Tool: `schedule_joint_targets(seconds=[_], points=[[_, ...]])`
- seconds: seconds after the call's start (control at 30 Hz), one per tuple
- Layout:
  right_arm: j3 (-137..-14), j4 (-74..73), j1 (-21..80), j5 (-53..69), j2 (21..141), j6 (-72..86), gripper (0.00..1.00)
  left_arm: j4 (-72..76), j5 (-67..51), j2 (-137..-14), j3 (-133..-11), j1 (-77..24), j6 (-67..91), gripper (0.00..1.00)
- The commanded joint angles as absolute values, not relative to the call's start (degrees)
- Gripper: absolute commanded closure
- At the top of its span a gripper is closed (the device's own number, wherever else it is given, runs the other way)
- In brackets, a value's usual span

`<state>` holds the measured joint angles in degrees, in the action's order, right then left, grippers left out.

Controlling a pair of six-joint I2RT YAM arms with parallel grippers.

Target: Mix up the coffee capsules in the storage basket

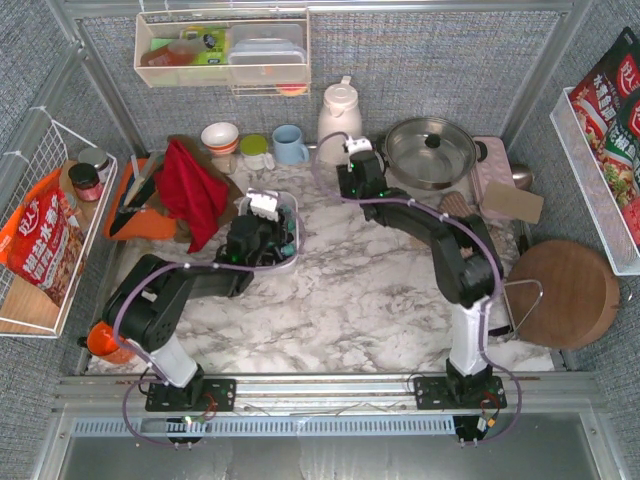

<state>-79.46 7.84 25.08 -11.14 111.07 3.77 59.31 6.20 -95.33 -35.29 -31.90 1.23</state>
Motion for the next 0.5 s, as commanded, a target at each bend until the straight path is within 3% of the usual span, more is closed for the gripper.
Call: schedule_joint_targets(seconds=[0.0,0.13,0.33,0.47], points=[[-90.87,7.32,22.18,-23.74,121.38,9.75,0.45,41.47,8.96,-97.63,-42.33,-29.53,11.67,0.50],[-100.36,2.55,19.89,-25.09,128.77,16.76,0.45,33.53,8.66,-99.99,-46.56,-28.62,14.10,0.46],[-109.72,-2.98,16.05,-18.33,136.94,26.51,0.46,33.13,11.04,-100.24,-46.70,-28.24,15.70,0.22],[-114.10,-4.98,14.22,-12.56,140.66,30.45,0.47,32.79,12.29,-99.06,-46.53,-28.04,15.77,0.11]])
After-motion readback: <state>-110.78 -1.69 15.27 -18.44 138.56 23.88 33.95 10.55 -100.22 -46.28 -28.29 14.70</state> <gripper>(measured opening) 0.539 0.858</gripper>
